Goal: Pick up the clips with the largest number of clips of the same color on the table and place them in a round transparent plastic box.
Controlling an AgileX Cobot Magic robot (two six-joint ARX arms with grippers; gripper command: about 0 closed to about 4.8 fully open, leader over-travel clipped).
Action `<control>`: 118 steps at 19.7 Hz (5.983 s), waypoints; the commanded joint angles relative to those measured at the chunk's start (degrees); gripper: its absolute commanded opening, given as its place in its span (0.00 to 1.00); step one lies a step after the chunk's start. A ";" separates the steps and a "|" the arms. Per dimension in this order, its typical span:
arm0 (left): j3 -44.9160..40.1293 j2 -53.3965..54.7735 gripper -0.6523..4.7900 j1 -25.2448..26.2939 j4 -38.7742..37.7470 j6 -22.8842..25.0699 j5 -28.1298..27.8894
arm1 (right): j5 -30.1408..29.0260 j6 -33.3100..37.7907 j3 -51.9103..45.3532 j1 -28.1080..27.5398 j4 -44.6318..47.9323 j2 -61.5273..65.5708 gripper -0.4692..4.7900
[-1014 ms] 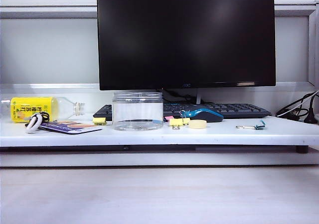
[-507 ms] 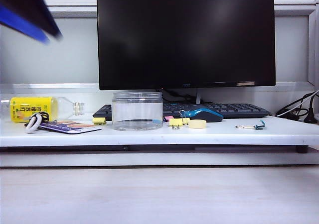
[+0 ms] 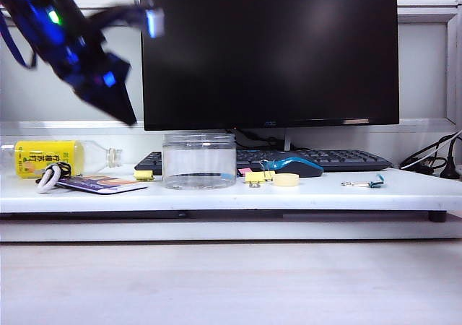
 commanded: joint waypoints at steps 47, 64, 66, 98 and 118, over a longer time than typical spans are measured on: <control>6.38 22.51 0.63 0.46 11.78 -40.96 -4.31 | 0.46 -0.66 0.13 -0.09 0.55 0.00 0.17; 6.40 22.47 0.38 0.46 9.27 -42.38 -1.68 | 0.48 -0.66 0.13 -0.09 0.35 0.00 0.17; 6.56 22.29 0.38 0.46 9.29 -42.45 -1.66 | 0.48 -0.66 0.13 -0.09 0.20 0.00 0.17; 9.33 11.80 0.46 -3.19 8.46 -34.58 18.60 | 0.44 -1.05 0.13 -0.07 0.55 -0.02 0.17; 12.50 -7.87 0.47 -3.15 -16.76 -26.86 9.40 | 3.89 -2.69 5.33 0.31 7.85 15.06 0.32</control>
